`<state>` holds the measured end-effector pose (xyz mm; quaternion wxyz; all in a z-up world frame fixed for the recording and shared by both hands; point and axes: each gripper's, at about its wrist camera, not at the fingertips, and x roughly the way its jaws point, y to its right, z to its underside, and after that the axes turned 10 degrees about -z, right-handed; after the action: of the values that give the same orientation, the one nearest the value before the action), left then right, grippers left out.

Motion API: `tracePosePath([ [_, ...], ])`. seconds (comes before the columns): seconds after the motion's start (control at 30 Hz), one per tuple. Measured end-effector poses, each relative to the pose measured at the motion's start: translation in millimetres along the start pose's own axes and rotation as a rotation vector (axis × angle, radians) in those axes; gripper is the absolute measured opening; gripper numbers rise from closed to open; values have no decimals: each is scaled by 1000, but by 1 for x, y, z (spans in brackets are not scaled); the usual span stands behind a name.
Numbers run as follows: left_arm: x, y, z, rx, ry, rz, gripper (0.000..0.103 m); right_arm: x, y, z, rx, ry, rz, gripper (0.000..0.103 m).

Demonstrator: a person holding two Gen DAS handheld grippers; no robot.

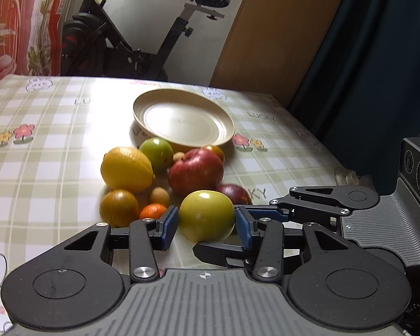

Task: Organize fruits
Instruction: 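Close the left tool on the yellow-green apple, then carry the yellow-green apple onto the beige plate and open the left tool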

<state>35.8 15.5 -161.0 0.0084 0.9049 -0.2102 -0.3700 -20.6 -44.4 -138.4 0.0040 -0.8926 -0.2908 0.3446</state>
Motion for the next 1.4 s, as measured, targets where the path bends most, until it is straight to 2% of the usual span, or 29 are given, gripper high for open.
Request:
tracePosePath([
  [0.23, -17, 14, -70, 66, 149, -26, 48, -23, 17, -62, -84, 126, 36, 47],
  [0.4, -8, 21, -106, 82, 189, -25, 48, -25, 31, -90, -148, 173, 78, 47],
  [0.5, 8, 21, -114, 69, 167, -17, 48, -15, 44, -94, -146, 158, 86, 47],
  [0.7, 54, 6, -114, 22, 68, 6, 48, 15, 74, -85, -99, 99, 79, 47],
  [0.87, 89, -7, -126, 13, 6, 2, 48, 41, 102, -88, -48, 61, 64, 47],
  [1.13, 149, -37, -135, -46, -129, -39, 48, 92, 135, -93, -15, -47, 44, 47],
  [1.4, 175, -52, -134, -84, -178, -75, 48, 117, 151, -92, 20, -97, 28, 47],
])
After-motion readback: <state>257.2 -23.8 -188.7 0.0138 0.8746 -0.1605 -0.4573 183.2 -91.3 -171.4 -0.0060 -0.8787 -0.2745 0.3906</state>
